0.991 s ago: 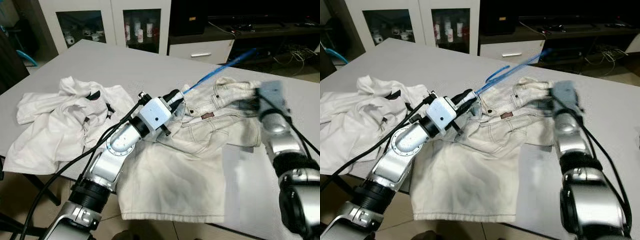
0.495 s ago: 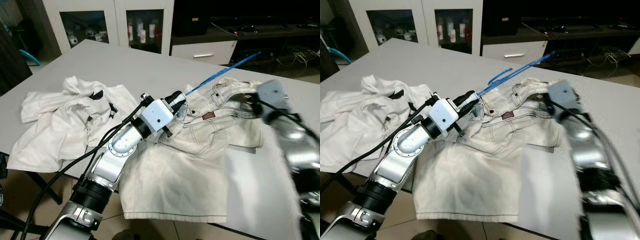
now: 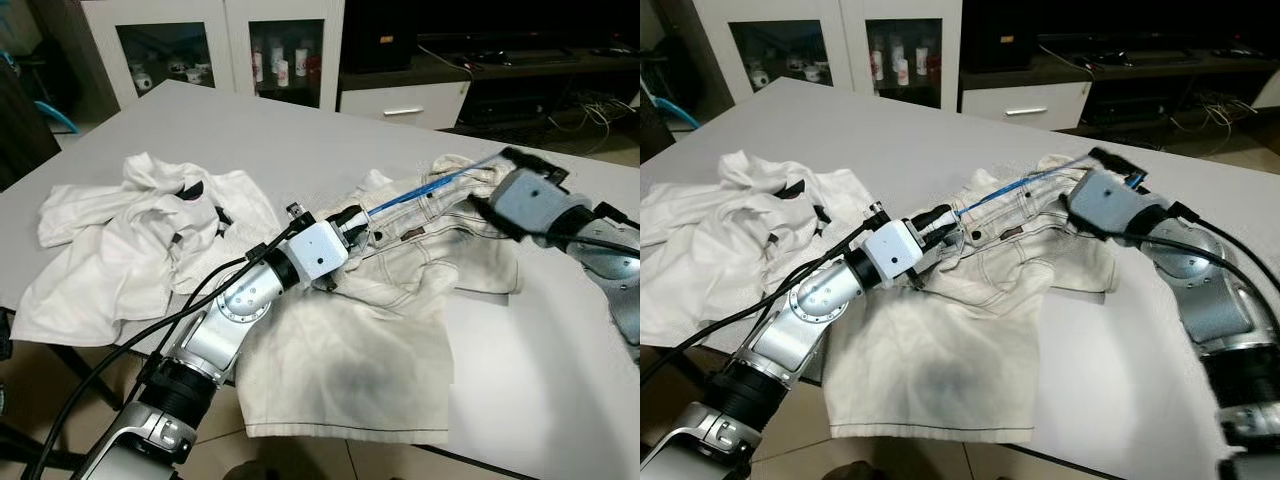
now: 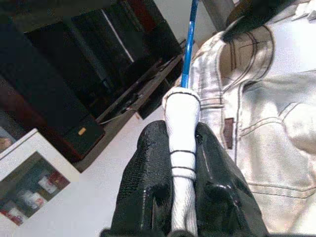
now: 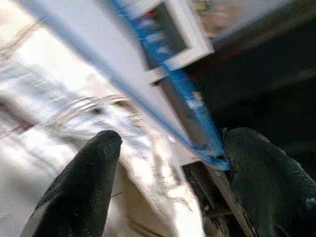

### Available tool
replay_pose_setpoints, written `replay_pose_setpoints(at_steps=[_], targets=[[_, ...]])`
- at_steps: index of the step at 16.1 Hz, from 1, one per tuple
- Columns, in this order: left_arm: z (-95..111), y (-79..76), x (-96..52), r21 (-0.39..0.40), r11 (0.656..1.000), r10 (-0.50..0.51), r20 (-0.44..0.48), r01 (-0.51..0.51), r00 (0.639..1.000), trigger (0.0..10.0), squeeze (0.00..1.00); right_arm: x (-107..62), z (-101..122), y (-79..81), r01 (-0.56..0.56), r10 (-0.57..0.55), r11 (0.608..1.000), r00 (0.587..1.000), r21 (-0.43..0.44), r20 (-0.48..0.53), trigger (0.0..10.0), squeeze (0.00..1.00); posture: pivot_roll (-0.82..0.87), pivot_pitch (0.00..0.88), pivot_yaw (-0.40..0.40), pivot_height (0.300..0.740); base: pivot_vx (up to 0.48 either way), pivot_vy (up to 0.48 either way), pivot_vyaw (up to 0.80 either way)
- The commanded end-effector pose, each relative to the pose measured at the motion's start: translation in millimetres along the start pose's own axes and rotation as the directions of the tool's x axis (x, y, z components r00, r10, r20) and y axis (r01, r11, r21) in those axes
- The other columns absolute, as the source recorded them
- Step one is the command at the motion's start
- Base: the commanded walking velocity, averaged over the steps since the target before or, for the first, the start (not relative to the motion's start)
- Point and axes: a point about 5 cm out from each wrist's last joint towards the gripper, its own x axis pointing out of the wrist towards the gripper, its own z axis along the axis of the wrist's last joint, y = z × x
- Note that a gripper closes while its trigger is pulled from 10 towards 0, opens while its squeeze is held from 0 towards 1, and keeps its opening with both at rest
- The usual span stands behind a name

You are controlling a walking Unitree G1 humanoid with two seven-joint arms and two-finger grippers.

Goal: Hang hanger

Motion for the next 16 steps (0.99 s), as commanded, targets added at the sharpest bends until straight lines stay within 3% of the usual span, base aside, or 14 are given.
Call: replay_pose_setpoints(at_steps=[1,5,8,13,16], targets=[[3,10.8,1.1,0.031,0.999,0.031,0.009,-0.031,0.999,10.0,0.0,-3.8,-5,6.0,-0.085,0.083,0.996,0.996,-0.041,-0.04,10.0,0.0,0.05,0.0,-0.03,0.723,0.0,0.0,0.0],[5,10.0,0.5,0.114,0.993,-0.021,0.026,0.018,0.999,10.0,0.0,3.7,1,-4.3,-0.02,0.017,0.994,0.999,-0.104,-0.027,10.0,0.0,0.05,0.0,-0.034,0.723,0.0,0.0,0.0],[6,6.1,1.2,0.102,0.995,-0.027,0.03,0.024,0.999,10.0,0.0,6.9,9,-20.0,0.079,-0.08,0.984,0.997,-0.157,-0.002,10.0,0.0,0.06,0.0,-0.039,0.723,0.0,0.0,0.0],[9,5.6,2.8,0.109,0.994,-0.028,0.047,0.023,0.998,10.0,0.0,10.0,14,-17.8,0.063,-0.06,0.979,0.998,-0.193,0.021,10.0,0.0,0.05,0.0,-0.035,0.723,0.0,0.0,0.0],[12,6.6,7.2,0.129,0.991,-0.029,0.06,0.021,0.998,10.0,0.0,14.4,22,-8.1,-0.002,0.013,0.983,0.998,-0.186,0.056,10.0,0.0,0.05,0.0,-0.037,0.723,0.0,0.0,0.0]])
